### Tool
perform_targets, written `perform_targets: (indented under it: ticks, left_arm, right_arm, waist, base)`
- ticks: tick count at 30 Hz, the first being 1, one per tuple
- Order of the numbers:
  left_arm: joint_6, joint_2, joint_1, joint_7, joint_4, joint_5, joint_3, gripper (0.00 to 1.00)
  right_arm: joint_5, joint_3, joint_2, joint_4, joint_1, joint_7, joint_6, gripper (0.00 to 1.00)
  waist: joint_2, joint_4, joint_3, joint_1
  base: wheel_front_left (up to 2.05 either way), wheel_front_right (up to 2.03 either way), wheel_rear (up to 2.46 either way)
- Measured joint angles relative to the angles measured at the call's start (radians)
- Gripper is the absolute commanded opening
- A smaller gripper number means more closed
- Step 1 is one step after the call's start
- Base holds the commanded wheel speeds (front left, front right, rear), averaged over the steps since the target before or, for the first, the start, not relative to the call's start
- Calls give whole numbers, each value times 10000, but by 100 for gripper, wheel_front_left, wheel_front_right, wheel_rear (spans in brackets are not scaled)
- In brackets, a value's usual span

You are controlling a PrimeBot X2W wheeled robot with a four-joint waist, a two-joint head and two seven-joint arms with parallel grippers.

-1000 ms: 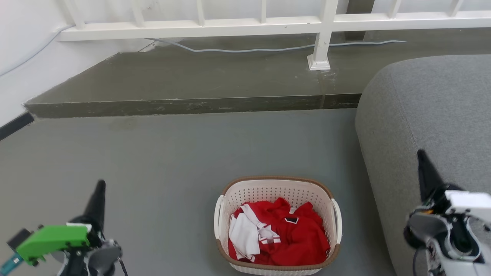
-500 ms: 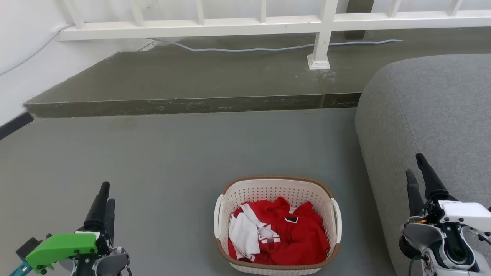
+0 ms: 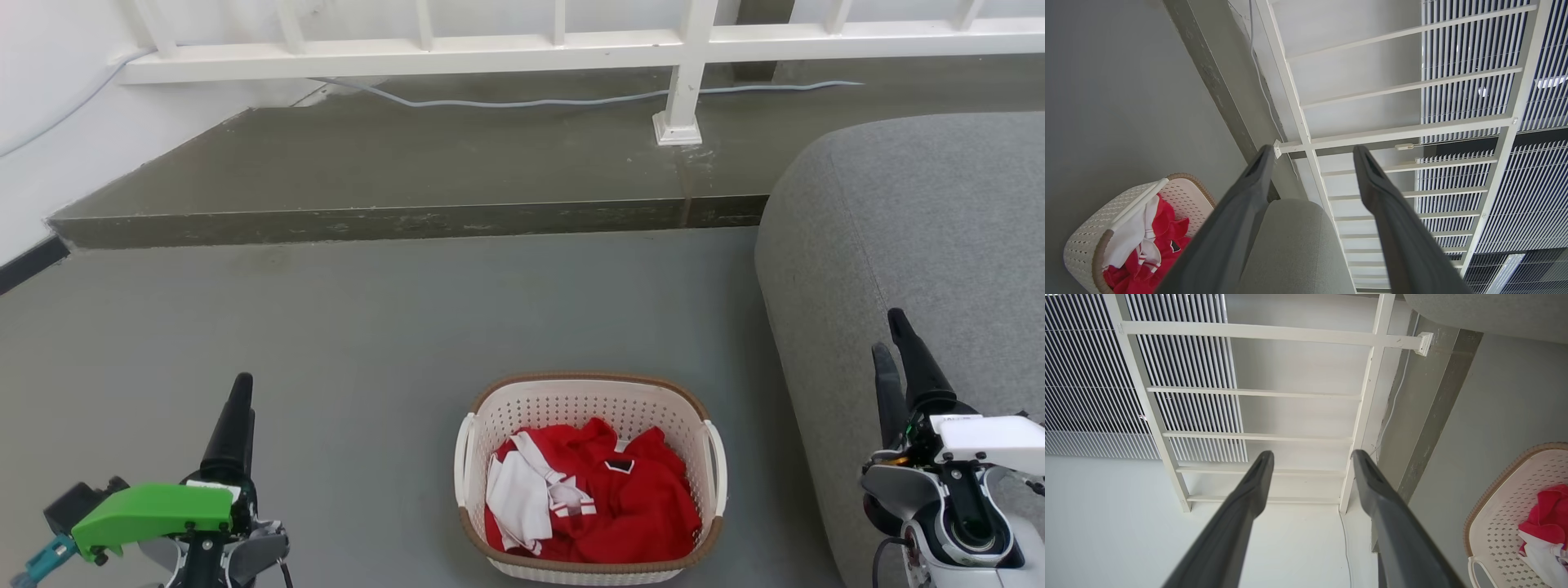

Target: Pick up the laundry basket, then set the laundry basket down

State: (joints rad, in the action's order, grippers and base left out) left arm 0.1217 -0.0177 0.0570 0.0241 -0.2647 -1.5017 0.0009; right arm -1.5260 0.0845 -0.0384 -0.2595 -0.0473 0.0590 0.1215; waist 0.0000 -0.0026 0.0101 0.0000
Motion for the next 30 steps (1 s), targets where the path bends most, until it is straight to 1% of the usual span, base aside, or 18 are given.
perform_targets:
  ticks: [5,15,21,26,30]
  left_arm:
    - [0,-48,17,-184,226,732,-90,100]
    - [0,-173,18,-514,314,2585,-357,100]
    - [-6,-198,18,-706,428,3745,-502,100]
    - [-178,-201,18,-876,541,4777,-702,100]
    - [-251,-199,18,-1003,621,5386,-825,100]
  right_arm:
    - [431,-257,-215,142,-1,-219,0,100]
    - [1549,-924,-644,347,-3,-782,0,100]
    - [2495,-1248,-980,364,-6,-1026,0,100]
    - [3335,-1419,-1174,301,-10,-1185,2,100]
    - [4071,-1561,-1306,265,-33,-1342,2,100]
  waist:
    - [0,-4,15,0]
    - [0,-24,15,0]
    - [0,-55,5,0]
    - [0,-87,-1,0]
    - [0,-112,4,0]
  base:
    - [0,0,0]
    - [0,0,0]
    - [0,0,0]
    - [0,0,0]
    - [0,0,0]
